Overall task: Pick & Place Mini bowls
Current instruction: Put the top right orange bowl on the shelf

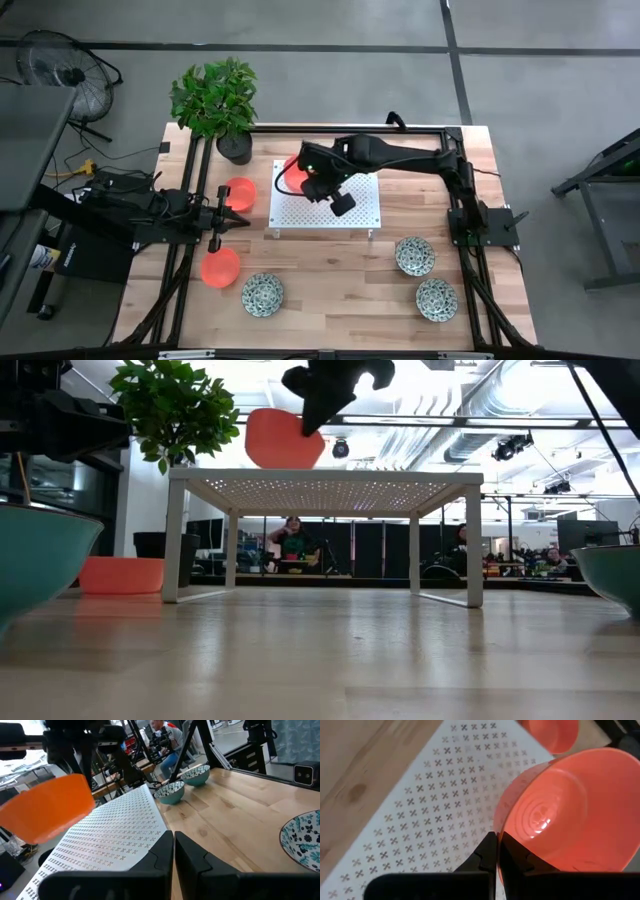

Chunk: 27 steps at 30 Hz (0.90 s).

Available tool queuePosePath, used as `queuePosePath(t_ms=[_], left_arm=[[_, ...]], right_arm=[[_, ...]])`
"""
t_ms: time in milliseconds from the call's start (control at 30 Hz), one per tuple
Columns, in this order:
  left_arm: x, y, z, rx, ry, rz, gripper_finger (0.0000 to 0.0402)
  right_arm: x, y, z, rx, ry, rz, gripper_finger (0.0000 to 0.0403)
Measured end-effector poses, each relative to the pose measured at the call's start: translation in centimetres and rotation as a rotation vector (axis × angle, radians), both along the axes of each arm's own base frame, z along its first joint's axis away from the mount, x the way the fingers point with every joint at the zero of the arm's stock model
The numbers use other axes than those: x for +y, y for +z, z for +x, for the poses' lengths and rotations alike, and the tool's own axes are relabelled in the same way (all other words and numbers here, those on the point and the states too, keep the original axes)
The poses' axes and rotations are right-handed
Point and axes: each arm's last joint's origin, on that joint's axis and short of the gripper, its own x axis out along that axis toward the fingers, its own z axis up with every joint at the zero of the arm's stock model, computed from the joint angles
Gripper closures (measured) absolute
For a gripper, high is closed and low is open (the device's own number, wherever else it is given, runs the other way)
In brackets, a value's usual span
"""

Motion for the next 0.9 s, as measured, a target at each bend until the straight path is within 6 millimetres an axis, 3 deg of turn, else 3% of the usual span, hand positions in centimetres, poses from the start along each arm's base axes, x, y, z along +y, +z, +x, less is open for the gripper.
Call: queuePosePath(t_ms=[267,900], left_arm=[[0.0,-0.1,0.0,0.009,0.002,0.002,0.0392],[0.0,-0.1,0.0,0.013,-0.001,0.004,0.0392]], right_arm=[[0.3,-1.6,1.4,0.001,0.031,-0.016,0.0403],[1.2,-2.0,1.8,-0.003,0.001,-0.023,0.0403]])
